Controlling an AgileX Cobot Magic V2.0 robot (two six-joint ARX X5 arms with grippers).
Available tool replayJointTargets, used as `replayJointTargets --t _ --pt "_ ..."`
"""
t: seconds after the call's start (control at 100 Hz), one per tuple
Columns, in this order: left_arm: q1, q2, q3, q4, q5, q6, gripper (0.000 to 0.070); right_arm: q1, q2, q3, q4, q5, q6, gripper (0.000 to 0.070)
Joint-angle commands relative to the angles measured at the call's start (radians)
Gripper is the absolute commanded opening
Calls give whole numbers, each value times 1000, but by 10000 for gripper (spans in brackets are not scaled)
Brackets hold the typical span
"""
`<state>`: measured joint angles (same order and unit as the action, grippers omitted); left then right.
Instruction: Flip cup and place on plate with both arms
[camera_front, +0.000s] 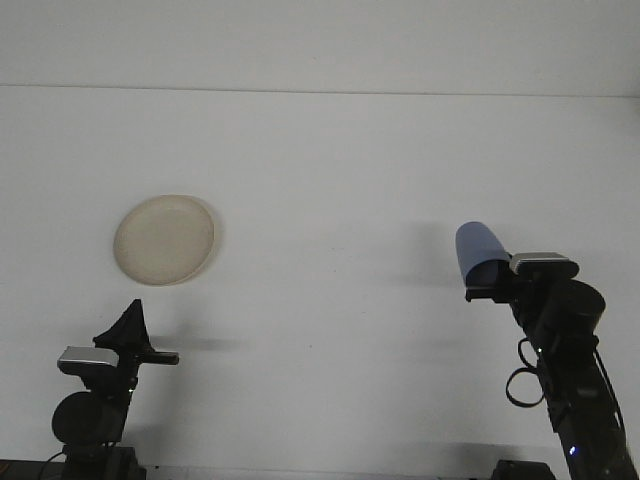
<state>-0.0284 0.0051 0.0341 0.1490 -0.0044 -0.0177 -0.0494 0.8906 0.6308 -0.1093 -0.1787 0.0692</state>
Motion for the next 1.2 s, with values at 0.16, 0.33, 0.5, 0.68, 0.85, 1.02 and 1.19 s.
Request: replayJointTargets --t 0.16,0.33,0.5,0.68,0.85,1.02,1.19 --pt "1 -2 -20 10 2 -1 11 127 -92 169 -399 40 97 4" --pt "1 -2 -20 10 2 -1 11 254 -62 328 -619 56 185 4" --pt "1 -2 -20 10 2 -1 11 392 34 485 -747 55 266 4" --pt "1 -2 -20 10 2 -1 11 526 210 650 -886 67 287 4" --pt "1 -2 -20 10 2 -1 11 635 411 795 -1008 143 276 6" --pt "1 -2 -20 10 2 -1 12 703 575 898 -1050 153 246 7" --pt "1 -2 -20 10 2 -1 12 756 701 966 -1083 153 219 7"
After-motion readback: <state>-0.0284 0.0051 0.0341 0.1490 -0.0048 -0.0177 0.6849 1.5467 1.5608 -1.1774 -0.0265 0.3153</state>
